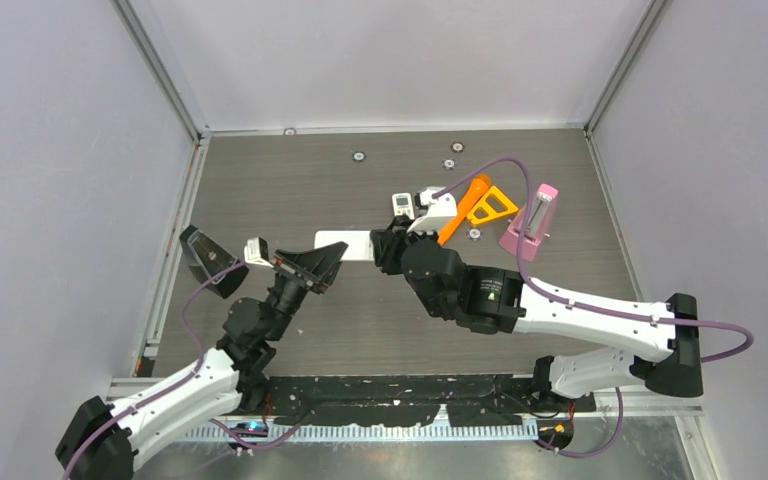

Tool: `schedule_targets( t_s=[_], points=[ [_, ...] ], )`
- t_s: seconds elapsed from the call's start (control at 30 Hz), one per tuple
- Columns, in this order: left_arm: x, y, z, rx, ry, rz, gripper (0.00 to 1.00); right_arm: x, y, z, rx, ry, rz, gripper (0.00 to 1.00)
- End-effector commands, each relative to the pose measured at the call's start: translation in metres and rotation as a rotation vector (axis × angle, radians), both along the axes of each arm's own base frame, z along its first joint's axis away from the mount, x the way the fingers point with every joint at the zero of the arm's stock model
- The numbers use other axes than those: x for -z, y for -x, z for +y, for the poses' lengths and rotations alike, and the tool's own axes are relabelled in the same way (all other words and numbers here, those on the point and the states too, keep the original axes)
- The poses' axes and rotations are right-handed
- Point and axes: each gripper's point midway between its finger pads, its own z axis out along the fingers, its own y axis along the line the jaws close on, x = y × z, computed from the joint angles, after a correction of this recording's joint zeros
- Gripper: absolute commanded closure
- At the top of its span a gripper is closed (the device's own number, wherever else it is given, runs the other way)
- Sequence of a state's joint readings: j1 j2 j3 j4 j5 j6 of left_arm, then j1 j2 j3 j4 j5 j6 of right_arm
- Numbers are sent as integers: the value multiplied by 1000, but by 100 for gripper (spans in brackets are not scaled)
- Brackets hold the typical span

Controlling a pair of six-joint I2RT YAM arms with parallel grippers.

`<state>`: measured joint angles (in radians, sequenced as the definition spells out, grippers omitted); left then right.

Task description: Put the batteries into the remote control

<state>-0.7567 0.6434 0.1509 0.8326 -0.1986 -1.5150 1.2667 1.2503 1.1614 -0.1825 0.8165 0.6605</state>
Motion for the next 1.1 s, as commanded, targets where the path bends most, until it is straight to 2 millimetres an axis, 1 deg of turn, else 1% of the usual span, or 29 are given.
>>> schedule_targets(
  t_s=[0.0, 0.23, 0.4, 0.47, 0.5, 0.53, 0.57, 0.6, 0.63, 0.67, 0.7, 0.73, 0.77, 0.8, 0.83, 0.87, 0.9, 0.93, 0.97, 1.07],
  points=[
    [-33, 6, 11, -18, 86, -76, 100, -16, -4, -12, 64, -14, -7, 71],
    [-29, 5, 11, -19, 75, -66, 100, -26, -2, -16, 63, -36, -7, 68],
    [-27, 6, 9, -16, 61, -67, 100, -43, 3, -21, 36, -68, -19, 63],
    [-26, 6, 9, -14, 53, -71, 100, -48, 5, -24, 23, -78, -17, 55],
    [-26, 7, 9, -13, 51, -73, 100, -48, 7, -24, 12, -83, -11, 47],
    [-24, 8, 10, -14, 46, -75, 100, -49, 8, -28, 10, -83, -4, 43],
    [-23, 9, 10, -13, 43, -77, 100, -48, 10, -28, -4, -96, 12, 36],
    [-21, 9, 10, -14, 41, -78, 100, -46, 11, -33, -4, -96, 24, 33],
    [-21, 10, 11, -15, 41, -83, 100, -44, 13, -31, -29, -115, 48, 27],
    [-20, 12, 12, -14, 37, -91, 100, -41, 12, -37, -27, -126, 62, 25],
    [-19, 13, 12, -12, 35, -98, 100, -38, 12, -35, -53, -158, 95, 22],
    [-19, 15, 12, -10, 30, -106, 100, -35, 13, -39, -59, -190, 120, 20],
    [-19, 16, 12, -10, 22, -117, 100, -36, 14, -40, -96, -225, 145, 18],
    [-19, 18, 12, -7, 13, -130, 100, -30, 14, -39, -107, -248, 174, 17],
    [-20, 20, 12, -7, 0, -147, 100, -34, 16, -38, -146, -287, 189, 17],
    [-20, 22, 11, -5, -13, -162, 100, -29, 22, -33, -190, -308, 226, 16],
    [-21, 24, 11, -2, -28, -181, 100, -32, 20, -33, -202, -338, 232, 16],
    [-22, 26, 10, -1, -39, -199, 100, -30, 25, -28, -238, -362, 264, 16],
    [-23, 28, 9, 4, -49, -217, 100, -31, 23, -26, -247, -381, 270, 16],
    [-24, 32, 9, 12, -53, -243, 100, -26, 29, -15, -304, -415, 328, 16]
  ],
)
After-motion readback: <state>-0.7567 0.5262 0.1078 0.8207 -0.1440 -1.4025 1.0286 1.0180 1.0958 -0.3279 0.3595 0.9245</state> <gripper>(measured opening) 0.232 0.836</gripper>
